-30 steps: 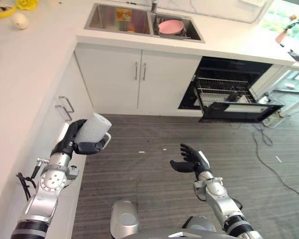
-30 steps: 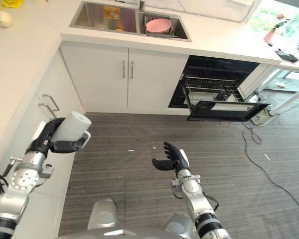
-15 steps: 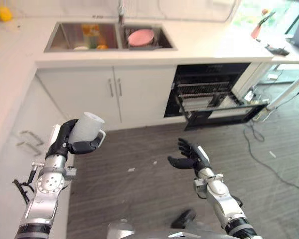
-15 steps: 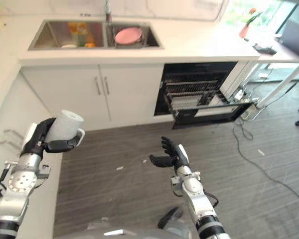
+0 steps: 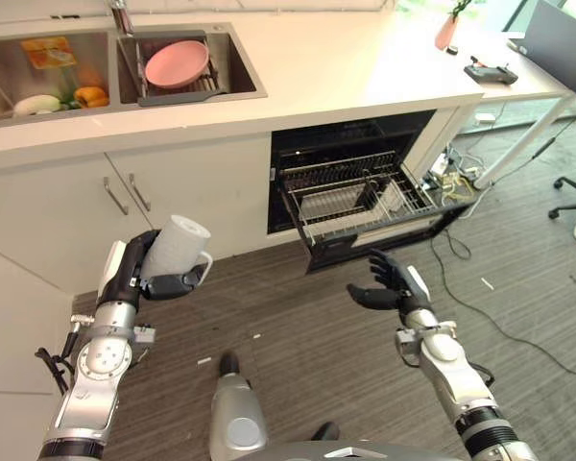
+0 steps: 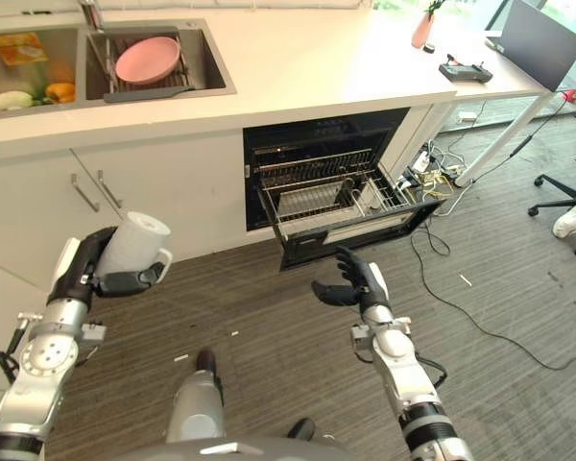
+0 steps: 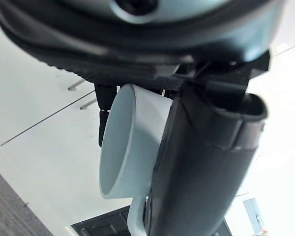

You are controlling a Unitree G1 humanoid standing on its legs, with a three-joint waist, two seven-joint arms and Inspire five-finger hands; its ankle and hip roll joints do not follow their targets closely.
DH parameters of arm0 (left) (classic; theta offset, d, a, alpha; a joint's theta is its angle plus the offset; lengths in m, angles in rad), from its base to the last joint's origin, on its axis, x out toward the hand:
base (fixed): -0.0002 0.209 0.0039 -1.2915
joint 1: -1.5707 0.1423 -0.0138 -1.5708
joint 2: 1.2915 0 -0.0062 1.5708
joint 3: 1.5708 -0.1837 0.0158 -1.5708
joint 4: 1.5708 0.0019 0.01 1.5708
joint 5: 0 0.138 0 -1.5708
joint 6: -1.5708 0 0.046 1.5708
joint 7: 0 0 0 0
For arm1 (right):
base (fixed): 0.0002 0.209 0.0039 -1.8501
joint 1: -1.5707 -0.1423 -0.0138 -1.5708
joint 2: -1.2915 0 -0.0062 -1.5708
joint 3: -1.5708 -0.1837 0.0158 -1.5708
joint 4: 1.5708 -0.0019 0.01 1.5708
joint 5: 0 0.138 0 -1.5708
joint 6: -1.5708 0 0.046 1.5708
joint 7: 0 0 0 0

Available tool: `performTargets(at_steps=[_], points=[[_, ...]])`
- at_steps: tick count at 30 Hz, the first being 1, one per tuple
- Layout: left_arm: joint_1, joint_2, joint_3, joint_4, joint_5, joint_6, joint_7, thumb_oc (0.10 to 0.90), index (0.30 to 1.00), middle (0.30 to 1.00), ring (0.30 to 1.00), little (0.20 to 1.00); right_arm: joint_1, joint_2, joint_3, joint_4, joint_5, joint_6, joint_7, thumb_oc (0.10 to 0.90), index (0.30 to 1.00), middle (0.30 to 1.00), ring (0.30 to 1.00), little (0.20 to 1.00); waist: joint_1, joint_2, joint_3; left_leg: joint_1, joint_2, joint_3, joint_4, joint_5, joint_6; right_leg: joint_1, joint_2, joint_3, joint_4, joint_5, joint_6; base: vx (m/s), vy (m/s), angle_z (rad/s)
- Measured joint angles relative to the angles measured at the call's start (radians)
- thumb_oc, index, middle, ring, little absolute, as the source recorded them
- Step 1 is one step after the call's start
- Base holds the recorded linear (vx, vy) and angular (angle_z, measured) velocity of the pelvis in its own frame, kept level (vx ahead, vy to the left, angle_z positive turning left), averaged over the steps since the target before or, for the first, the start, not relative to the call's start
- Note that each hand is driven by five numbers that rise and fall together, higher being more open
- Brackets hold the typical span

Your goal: Place the dishes in the dishwasher.

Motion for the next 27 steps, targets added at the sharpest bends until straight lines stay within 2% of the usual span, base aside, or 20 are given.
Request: performTargets(at_steps=[1, 2, 3, 4, 5, 6, 7, 9, 10, 12, 13, 14, 16, 17, 18, 20, 22, 24, 25, 27], points=[[-0.001, -0.004, 0.0, 0.0, 0.0, -0.001, 0.004, 0.4, 0.3, 0.3, 0.3, 0.3, -0.002, -0.002, 0.015, 0.005, 0.0, -0.004, 0.008, 0.8, 0.9, 0.9, 0.9, 0.9, 0.002, 0.022, 0.002, 0.007, 0.007, -0.007, -0.023, 0.015, 0.007, 0.029, 0.011, -0.003, -0.012, -0.002, 0.022, 0.25, 0.169, -0.61], [-0.031, 0.008, 0.003, 0.01, 0.0, 0.001, 0.019, 0.4, 0.3, 0.3, 0.3, 0.3, -0.012, 0.036, 0.051, 0.025, 0.006, -0.003, 0.013, 0.8, 0.9, 0.9, 0.9, 0.9, 0.021, -0.003, 0.016, 0.021, -0.022, -0.016, 0.007, 0.095, 0.023, 0.058, -0.016, 0.007, -0.023, -0.023, 0.08, 0.25, 0.169, -0.4], [-0.048, 0.013, 0.003, 0.013, -0.001, 0.001, 0.029, 0.4, 0.3, 0.3, 0.3, 0.3, -0.021, 0.045, 0.073, 0.022, 0.016, -0.003, 0.023, 0.8, 0.9, 0.9, 0.9, 0.9, 0.033, -0.016, 0.023, 0.034, -0.037, -0.012, 0.005, 0.104, 0.03, 0.057, -0.022, 0.008, -0.013, -0.035, 0.093, 0.27, 0.214, -0.48], [-0.058, 0.023, 0.004, 0.012, -0.001, 0.001, 0.03, 0.4, 0.3, 0.3, 0.3, 0.3, -0.017, 0.041, 0.083, 0.017, 0.027, 0.003, 0.017, 0.8, 0.9, 0.9, 0.9, 0.9, 0.049, -0.019, 0.024, 0.064, -0.051, -0.008, -0.008, 0.146, 0.054, 0.062, -0.003, -0.003, -0.019, -0.035, 0.096, 0.26, 0.202, -0.46], [-0.059, 0.036, 0.006, 0.008, -0.001, 0.001, 0.033, 0.4, 0.3, 0.3, 0.3, 0.3, -0.02, 0.04, 0.08, 0.014, 0.035, 0.003, 0.02, 0.8, 0.9, 0.9, 0.9, 0.9, 0.053, -0.03, 0.027, 0.088, -0.065, 0.004, -0.016, 0.155, 0.1, 0.069, 0.002, -0.005, -0.022, -0.035, 0.096, 0.33, 0.259, -0.42], [-0.064, 0.052, 0.009, 0.007, -0.001, 0.001, 0.035, 0.4, 0.3, 0.3, 0.3, 0.3, -0.023, 0.04, 0.083, 0.01, 0.034, 0.004, 0.018, 0.8, 0.9, 0.9, 0.9, 0.9, 0.055, -0.048, 0.038, 0.101, -0.092, 0.016, -0.009, 0.147, 0.117, 0.074, 0.002, 0.0, -0.019, -0.035, 0.096, 0.24, 0.198, -0.35], [-0.069, 0.062, 0.017, -0.005, -0.001, 0.001, 0.035, 0.4, 0.3, 0.3, 0.3, 0.3, -0.019, 0.035, 0.075, 0.01, 0.039, 0.004, 0.017, 0.8, 0.9, 0.9, 0.9, 0.9, 0.059, -0.072, 0.052, 0.118, -0.126, 0.045, 0.022, 0.115, 0.14, 0.085, -0.007, -0.021, -0.024, -0.044, 0.052, 0.26, 0.271, -0.27], [-0.073, 0.069, 0.018, -0.036, -0.001, 0.001, 0.03, 0.4, 0.3, 0.3, 0.3, 0.3, -0.022, 0.03, 0.05, -0.007, 0.045, 0.004, 0.02, 0.8, 0.9, 0.9, 0.9, 0.9, 0.058, -0.059, 0.07, 0.105, -0.112, 0.06, 0.088, 0.069, 0.138, 0.085, -0.012, -0.014, -0.008, -0.03, 0.068, 0.25, 0.294, -0.4], [-0.074, 0.068, 0.021, -0.049, -0.001, -0.002, 0.028, 0.4, 0.3, 0.3, 0.3, 0.3, -0.028, 0.031, 0.042, -0.04, 0.068, 0.002, 0.024, 0.8, 0.9, 0.9, 0.9, 0.9, 0.079, -0.034, 0.09, 0.103, -0.086, 0.075, 0.161, 0.021, 0.143, 0.073, -0.018, -0.003, 0.058, -0.049, 0.057, 0.29, 0.347, -0.45], [-0.078, 0.07, 0.017, -0.049, -0.001, -0.001, 0.027, 0.4, 0.3, 0.3, 0.3, 0.3, -0.03, 0.034, 0.042, -0.071, 0.076, -0.001, 0.028, 0.8, 0.9, 0.9, 0.9, 0.9, 0.067, -0.03, 0.097, 0.112, -0.069, 0.08, 0.212, -0.029, 0.143, 0.063, -0.03, 0.002, 0.139, -0.064, 0.078, 0.18, 0.437, -0.4], [-0.068, 0.071, 0.009, -0.047, -0.001, 0.0, 0.027, 0.4, 0.3, 0.3, 0.3, 0.3, -0.035, 0.049, 0.026, -0.09, 0.076, -0.003, 0.034, 0.8, 0.9, 0.9, 0.9, 0.9, 0.063, 0.0, 0.112, 0.137, -0.039, 0.068, 0.244, -0.045, 0.162, 0.018, -0.082, 0.019, 0.348, -0.097, 0.114, 0.05, 0.368, -0.29], [-0.07, 0.083, 0.004, -0.047, -0.001, -0.002, 0.022, 0.4, 0.3, 0.3, 0.3, 0.3, -0.031, 0.065, 0.013, -0.11, 0.08, -0.004, 0.033, 0.8, 0.9, 0.9, 0.9, 0.9, 0.044, -0.01, 0.113, 0.162, -0.049, 0.076, 0.252, -0.073, 0.157, -0.027, -0.128, 0.012, 0.465, -0.088, 0.124, 0.12, 0.264, -0.31], [-0.069, 0.091, 0.011, -0.044, -0.001, -0.001, 0.027, 0.4, 0.3, 0.3, 0.3, 0.3, -0.042, 0.077, 0.003, -0.139, 0.083, -0.012, 0.033, 0.8, 0.9, 0.9, 0.9, 0.9, 0.045, -0.016, 0.115, 0.177, -0.052, 0.097, 0.282, -0.116, 0.177, -0.086, -0.207, 0.016, 0.637, -0.08, 0.14, 0.21, 0.086, -0.3], [-0.069, 0.094, 0.011, -0.046, -0.001, -0.002, 0.027, 0.4, 0.3, 0.3, 0.3, 0.3, -0.045, 0.077, 0.002, -0.148, 0.083, -0.012, 0.034, 0.8, 0.9, 0.9, 0.9, 0.9, 0.045, -0.02, 0.113, 0.185, -0.058, 0.096, 0.276, -0.122, 0.179, -0.096, -0.229, 0.005, 0.644, -0.074, 0.147, 0.24, -0.058, -0.25], [-0.069, 0.094, 0.019, -0.049, -0.001, -0.003, 0.03, 0.4, 0.3, 0.3, 0.3, 0.3, -0.047, 0.076, 0.0, -0.165, 0.083, -0.013, 0.036, 0.8, 0.9, 0.9, 0.9, 0.9, 0.052, -0.027, 0.108, 0.191, -0.072, 0.092, 0.257, -0.12, 0.178, -0.095, -0.24, -0.017, 0.598, -0.082, 0.148, 0.17, -0.096, -0.06], [-0.062, 0.09, 0.036, -0.051, 0.0, -0.007, 0.025, 0.4, 0.3, 0.3, 0.3, 0.3, -0.054, 0.076, -0.007, -0.177, 0.083, -0.015, 0.043, 0.8, 0.9, 0.9, 0.9, 0.9, 0.058, -0.031, 0.105, 0.192, -0.094, 0.065, 0.228, -0.107, 0.181, -0.069, -0.223, -0.037, 0.416, -0.08, 0.143, 0.12, -0.109, 0.18], [-0.058, 0.082, 0.04, -0.053, 0.0, -0.006, 0.025, 0.4, 0.3, 0.3, 0.3, 0.3, -0.056, 0.076, -0.027, -0.179, 0.081, -0.015, 0.046, 0.8, 0.9, 0.9, 0.9, 0.9, 0.056, -0.027, 0.097, 0.176, -0.108, 0.019, 0.205, -0.098, 0.183, -0.055, -0.205, -0.009, 0.23, -0.073, 0.138, 0.09, -0.079, 0.61], [-0.063, 0.083, 0.047, -0.053, 0.0, -0.006, 0.033, 0.4, 0.3, 0.3, 0.3, 0.3, -0.042, 0.075, -0.044, -0.196, 0.08, -0.015, 0.043, 0.8, 0.9, 0.9, 0.9, 0.9, 0.036, -0.046, 0.084, 0.147, -0.129, -0.015, 0.196, -0.081, 0.178, -0.072, -0.205, 0.055, 0.18, -0.054, 0.131, 0.21, -0.167, 0.79], [-0.054, 0.081, 0.055, -0.052, 0.0, -0.004, 0.035, 0.4, 0.3, 0.3, 0.3, 0.3, -0.042, 0.076, -0.042, -0.192, 0.08, -0.013, 0.043, 0.8, 0.9, 0.9, 0.9, 0.9, 0.046, -0.053, 0.08, 0.152, -0.132, -0.008, 0.196, -0.083, 0.169, -0.078, -0.217, 0.047, 0.184, -0.049, 0.133, 0.21, -0.228, 0.33], [-0.033, 0.083, 0.073, -0.054, 0.0, -0.001, 0.041, 0.4, 0.3, 0.3, 0.3, 0.3, -0.04, 0.086, -0.038, -0.192, 0.08, -0.012, 0.047, 0.8, 0.9, 0.9, 0.9, 0.9, 0.065, -0.064, 0.07, 0.161, -0.13, 0.004, 0.206, -0.09, 0.136, -0.076, -0.197, 0.03, 0.135, -0.006, 0.123, 0.14, -0.198, -0.12]])
